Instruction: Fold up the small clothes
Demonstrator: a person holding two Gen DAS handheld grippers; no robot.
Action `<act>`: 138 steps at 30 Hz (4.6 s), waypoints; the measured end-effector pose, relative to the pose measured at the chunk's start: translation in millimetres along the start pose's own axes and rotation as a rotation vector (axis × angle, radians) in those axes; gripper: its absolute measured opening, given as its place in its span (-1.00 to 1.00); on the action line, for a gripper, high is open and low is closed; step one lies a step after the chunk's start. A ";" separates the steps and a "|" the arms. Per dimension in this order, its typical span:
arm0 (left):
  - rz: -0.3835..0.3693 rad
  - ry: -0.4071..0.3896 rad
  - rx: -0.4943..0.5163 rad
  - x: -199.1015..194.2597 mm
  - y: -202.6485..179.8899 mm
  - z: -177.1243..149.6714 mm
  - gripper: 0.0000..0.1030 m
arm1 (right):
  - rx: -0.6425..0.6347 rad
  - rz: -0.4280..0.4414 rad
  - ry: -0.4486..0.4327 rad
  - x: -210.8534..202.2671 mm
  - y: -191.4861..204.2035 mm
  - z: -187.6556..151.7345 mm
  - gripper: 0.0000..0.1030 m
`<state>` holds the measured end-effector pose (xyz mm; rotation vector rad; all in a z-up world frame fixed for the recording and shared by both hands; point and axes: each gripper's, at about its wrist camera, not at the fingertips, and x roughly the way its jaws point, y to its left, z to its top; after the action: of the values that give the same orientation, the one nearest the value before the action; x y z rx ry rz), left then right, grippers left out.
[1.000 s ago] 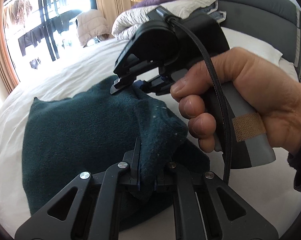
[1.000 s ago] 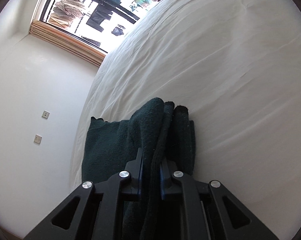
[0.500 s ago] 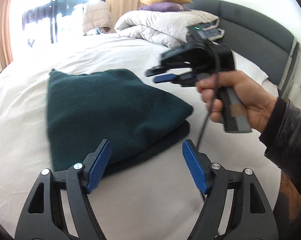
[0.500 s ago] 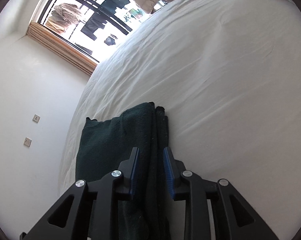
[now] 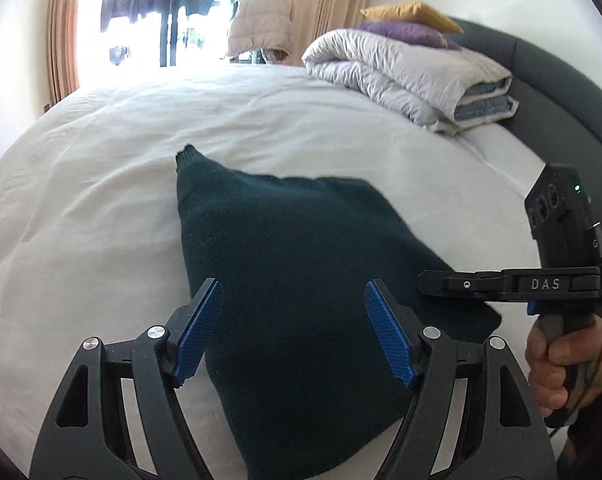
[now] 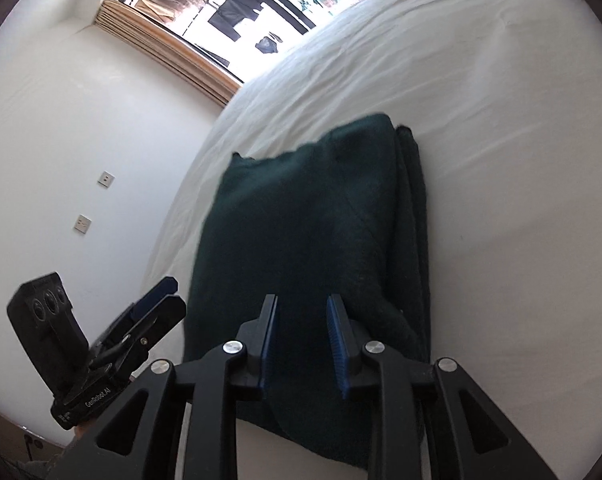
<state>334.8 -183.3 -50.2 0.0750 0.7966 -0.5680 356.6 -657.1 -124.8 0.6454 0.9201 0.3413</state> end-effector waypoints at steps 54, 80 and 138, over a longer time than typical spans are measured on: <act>-0.242 0.201 -0.349 80.2 87.3 -10.1 -0.14 | 0.089 -0.058 -0.015 25.4 -33.3 38.3 -0.38; -0.066 0.071 -0.368 42.5 147.6 10.2 0.27 | 0.092 -0.042 -0.103 40.4 -9.0 34.8 0.09; 0.376 -0.064 -0.272 -331.3 40.1 -245.7 1.00 | -0.433 -0.491 -0.394 -133.7 255.4 -302.4 1.00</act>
<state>9.2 67.9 0.9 -0.0439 0.7675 -0.1034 31.0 -422.4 -8.5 0.0686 0.5711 -0.0339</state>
